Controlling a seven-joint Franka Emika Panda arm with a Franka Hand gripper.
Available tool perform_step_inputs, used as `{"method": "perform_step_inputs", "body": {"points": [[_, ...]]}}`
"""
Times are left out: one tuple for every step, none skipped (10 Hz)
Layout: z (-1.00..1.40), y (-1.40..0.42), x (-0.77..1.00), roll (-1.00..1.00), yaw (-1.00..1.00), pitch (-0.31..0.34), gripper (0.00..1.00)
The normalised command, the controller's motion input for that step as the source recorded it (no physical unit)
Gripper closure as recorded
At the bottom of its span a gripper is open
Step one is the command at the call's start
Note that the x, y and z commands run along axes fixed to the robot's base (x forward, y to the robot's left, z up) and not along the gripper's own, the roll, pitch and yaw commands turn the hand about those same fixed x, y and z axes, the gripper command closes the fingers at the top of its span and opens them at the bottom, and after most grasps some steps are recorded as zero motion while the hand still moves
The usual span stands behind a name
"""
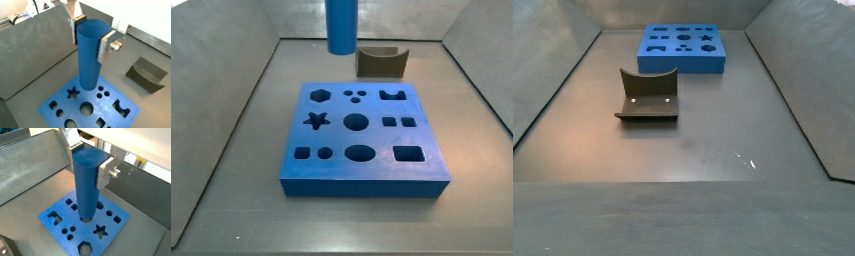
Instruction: Insert the round object.
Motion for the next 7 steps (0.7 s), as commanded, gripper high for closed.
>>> {"method": "perform_step_inputs", "body": {"points": [[-0.69,0.0,0.31,-0.21,0.0,0.0,1.0],[-1.0,-0.38,0.53,0.0,-0.03,0.0,1.0],[-1.0,-0.55,0.51,0.02,0.0,0.0,1.0],[-1.0,-0.53,0.47,0.13,-0.05,0.0,1.0],[-0.86,-0.42,0.43,0.21,-0.07,0.037,1.0],[-0.6,-0.19,0.0,0.36,-0.08,0.037,1.0],[-0.35,-0.11,-0.07,0.45,0.0,0.061,1.0]]}}
